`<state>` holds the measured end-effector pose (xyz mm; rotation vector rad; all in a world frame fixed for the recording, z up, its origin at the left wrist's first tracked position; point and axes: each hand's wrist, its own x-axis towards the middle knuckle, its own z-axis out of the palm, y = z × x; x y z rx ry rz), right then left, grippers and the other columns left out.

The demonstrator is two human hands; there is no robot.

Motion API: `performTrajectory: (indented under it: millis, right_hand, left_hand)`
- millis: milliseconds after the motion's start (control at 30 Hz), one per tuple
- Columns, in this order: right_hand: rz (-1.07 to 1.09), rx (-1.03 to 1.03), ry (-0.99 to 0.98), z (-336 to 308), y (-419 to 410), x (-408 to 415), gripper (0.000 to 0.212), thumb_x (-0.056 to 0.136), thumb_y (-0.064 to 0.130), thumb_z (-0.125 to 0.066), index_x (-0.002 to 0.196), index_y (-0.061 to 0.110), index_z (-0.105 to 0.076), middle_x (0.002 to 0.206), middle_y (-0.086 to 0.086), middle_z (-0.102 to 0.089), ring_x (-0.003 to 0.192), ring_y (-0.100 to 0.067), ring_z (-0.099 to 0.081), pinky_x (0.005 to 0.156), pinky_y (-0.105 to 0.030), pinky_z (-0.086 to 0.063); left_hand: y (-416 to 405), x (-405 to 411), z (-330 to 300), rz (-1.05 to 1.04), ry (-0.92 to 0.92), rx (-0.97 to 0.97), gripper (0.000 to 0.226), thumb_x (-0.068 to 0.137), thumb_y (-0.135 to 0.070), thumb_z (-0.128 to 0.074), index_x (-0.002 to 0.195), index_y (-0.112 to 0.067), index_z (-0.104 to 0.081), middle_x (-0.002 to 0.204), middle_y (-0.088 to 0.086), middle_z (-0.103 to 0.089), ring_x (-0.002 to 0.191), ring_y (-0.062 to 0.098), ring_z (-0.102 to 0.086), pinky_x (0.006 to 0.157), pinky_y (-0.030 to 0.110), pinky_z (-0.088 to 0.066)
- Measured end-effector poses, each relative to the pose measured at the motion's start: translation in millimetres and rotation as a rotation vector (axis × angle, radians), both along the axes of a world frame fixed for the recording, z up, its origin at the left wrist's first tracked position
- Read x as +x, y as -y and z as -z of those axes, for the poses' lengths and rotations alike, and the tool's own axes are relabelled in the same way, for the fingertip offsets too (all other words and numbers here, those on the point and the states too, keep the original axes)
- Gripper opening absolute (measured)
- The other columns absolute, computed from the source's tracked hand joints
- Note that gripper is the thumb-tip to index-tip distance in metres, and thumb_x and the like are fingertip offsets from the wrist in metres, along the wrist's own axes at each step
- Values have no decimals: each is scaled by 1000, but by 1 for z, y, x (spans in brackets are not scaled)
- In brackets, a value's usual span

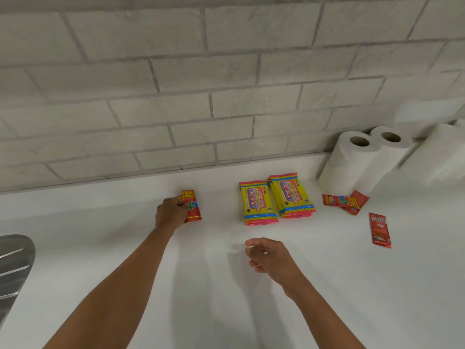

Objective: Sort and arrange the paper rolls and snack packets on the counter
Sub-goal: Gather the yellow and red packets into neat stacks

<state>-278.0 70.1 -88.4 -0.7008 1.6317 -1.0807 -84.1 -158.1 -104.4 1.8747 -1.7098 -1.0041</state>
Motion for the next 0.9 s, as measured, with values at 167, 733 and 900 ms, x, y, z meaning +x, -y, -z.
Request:
performTrajectory:
  millis: [167, 733, 900]
  right_hand:
    - [27, 12, -28, 3, -5, -6, 11, 90, 17, -70, 100, 19, -74, 84, -1, -68, 72, -16, -68, 68, -27, -56]
    - [24, 29, -32, 7, -6, -12, 11, 91, 19, -69, 101, 21, -74, 87, -1, -71, 76, -18, -70, 69, -26, -57]
    - [40, 25, -9, 9, -9, -13, 11, 91, 18, -69, 100, 21, -74, 86, -1, -71, 75, -18, -70, 68, -25, -57]
  left_hand:
    - [4, -3, 6, -1, 175, -59, 22, 92, -23, -59, 108, -17, -74, 104, 10, -72, 88, 28, -65, 71, 33, -52]
    - [-7, 0, 7, 127, 379, -320, 27, 96, -28, -54, 118, -19, -67, 105, 10, -60, 96, 30, -60, 68, 36, -47]
    - [-25, 6, 18, 242, 475, -349, 34, 97, -34, -52, 128, -25, -62, 130, 5, -55, 111, 31, -50, 79, 40, -48]
